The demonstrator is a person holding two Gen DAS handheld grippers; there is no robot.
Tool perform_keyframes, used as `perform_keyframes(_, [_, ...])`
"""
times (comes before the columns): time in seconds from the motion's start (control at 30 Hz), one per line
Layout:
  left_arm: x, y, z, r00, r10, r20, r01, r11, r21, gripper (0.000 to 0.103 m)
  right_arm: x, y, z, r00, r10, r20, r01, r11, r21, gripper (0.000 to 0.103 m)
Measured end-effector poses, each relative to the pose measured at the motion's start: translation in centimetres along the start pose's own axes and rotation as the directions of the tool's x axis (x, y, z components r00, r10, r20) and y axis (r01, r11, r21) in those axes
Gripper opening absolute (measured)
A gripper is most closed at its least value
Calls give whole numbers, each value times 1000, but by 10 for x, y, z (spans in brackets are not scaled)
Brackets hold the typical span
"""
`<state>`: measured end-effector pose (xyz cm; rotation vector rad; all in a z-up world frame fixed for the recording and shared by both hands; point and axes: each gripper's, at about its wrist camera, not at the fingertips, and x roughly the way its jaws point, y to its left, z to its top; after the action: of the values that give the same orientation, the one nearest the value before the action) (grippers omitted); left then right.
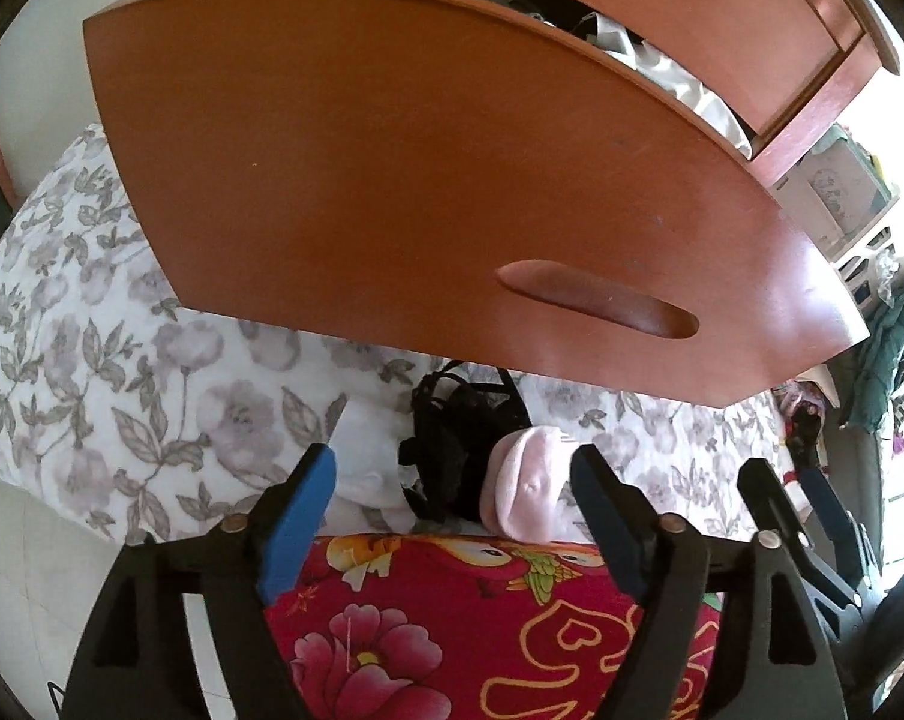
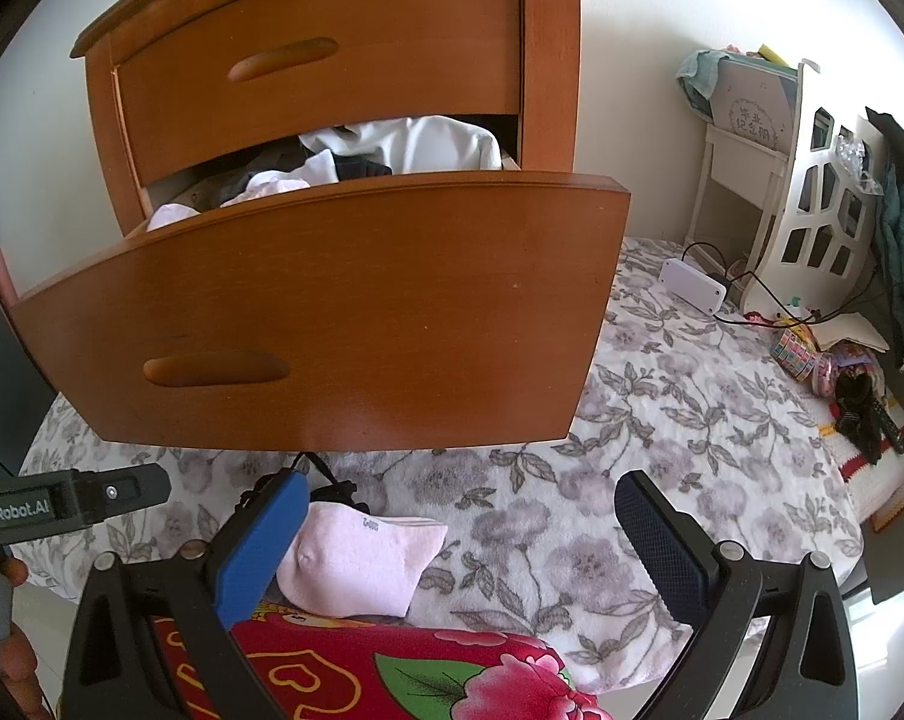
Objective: Take underwear out of drawer
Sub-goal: 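Open the left gripper to release the pink sock and withdraw, then reach the left gripper into the drawer toward the pink cloth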
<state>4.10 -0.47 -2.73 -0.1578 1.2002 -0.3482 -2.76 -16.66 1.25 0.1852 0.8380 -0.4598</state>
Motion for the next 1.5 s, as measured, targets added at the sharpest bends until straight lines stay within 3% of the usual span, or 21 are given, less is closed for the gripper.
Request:
perform_keyframes(0.07, [0, 0, 0, 1000, 16, 17, -16, 1000, 6, 94, 0, 0, 0, 1000, 0, -1, 0, 1000, 0, 103])
perform_keyframes(0.4, [-10, -5, 3, 997, 44, 69, -47, 998, 38, 95, 0, 0, 0, 1000, 0, -1, 0, 1000, 0, 103])
perform_keyframes(0.63, [-33, -12, 6, 995, 8, 103, -14, 998, 62, 95, 0, 0, 0, 1000, 0, 1, 0, 1000, 1, 103])
perform_keyframes(0.8, [-78, -26, 14, 969, -30, 244, -2, 991, 131, 95, 0, 0, 0, 1000, 0, -2, 0, 1000, -1, 103])
perform_keyframes(1.0, [-122, -29, 31, 913, -156, 376, 98, 981, 168, 95, 0, 0, 0, 1000, -1, 0, 1, 1000, -1, 103])
perform_keyframes(1.1, [-128, -30, 45, 902, -144, 406, 82, 983, 167, 96, 0, 0, 0, 1000, 0, 0, 0, 1000, 0, 103])
perform_keyframes(1.13, [-129, -31, 50, 899, -144, 415, 80, 983, 167, 103, 0, 0, 0, 1000, 0, 0, 0, 1000, 1, 103])
perform_keyframes(1.3, [-135, -37, 67, 875, -137, 465, 47, 979, 199, 103, -1, 0, 0, 1000, 2, -2, -2, 1000, 1, 103])
perform_keyframes(1.5, [-132, -49, 84, 877, -142, 458, 38, 973, 229, 103, 1, -1, 1, 1000, 7, -7, -7, 1000, 7, 103])
